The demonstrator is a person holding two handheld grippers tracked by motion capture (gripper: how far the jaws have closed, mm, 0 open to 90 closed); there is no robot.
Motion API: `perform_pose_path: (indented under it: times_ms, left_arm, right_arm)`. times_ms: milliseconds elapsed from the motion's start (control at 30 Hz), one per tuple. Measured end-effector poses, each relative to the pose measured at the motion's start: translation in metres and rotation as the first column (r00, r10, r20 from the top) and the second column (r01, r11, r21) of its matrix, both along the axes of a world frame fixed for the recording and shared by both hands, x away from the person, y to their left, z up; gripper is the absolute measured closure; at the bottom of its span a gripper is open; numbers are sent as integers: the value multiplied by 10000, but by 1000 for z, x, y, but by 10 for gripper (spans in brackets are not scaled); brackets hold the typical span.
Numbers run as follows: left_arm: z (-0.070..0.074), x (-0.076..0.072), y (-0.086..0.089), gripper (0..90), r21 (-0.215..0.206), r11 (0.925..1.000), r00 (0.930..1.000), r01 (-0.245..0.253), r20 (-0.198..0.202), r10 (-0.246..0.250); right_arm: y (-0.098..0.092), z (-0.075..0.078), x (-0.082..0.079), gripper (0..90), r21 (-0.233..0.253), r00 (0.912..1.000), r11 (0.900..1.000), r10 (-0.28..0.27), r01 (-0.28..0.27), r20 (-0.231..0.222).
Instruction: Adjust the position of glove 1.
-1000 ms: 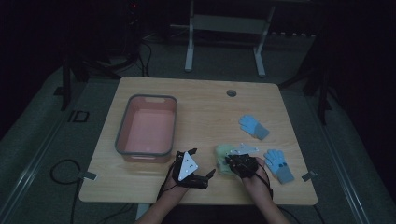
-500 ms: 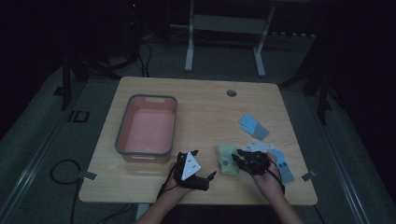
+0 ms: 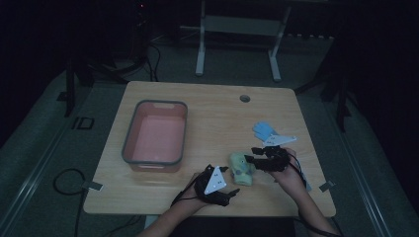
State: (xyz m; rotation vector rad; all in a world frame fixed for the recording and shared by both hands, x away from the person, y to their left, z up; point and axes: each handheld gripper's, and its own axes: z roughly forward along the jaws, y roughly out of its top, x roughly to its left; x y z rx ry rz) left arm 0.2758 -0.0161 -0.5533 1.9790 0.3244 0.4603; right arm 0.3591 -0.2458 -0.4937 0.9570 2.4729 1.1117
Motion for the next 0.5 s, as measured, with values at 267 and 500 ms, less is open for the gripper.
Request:
perform_pose_path:
  times_ms: [267,500]
  left_arm:
    - [-2,11,-26,403,1616,9788,9896,1263,475,-1355]
    - [-8,22,-36,472,2289,9616,9876,1512,57,-1566]
  right_arm:
    - [2,-16,26,414,469,9956,9989,90,-47,-934]
    - [4,-27,35,409,587,9877,9981,270,-181,-1541]
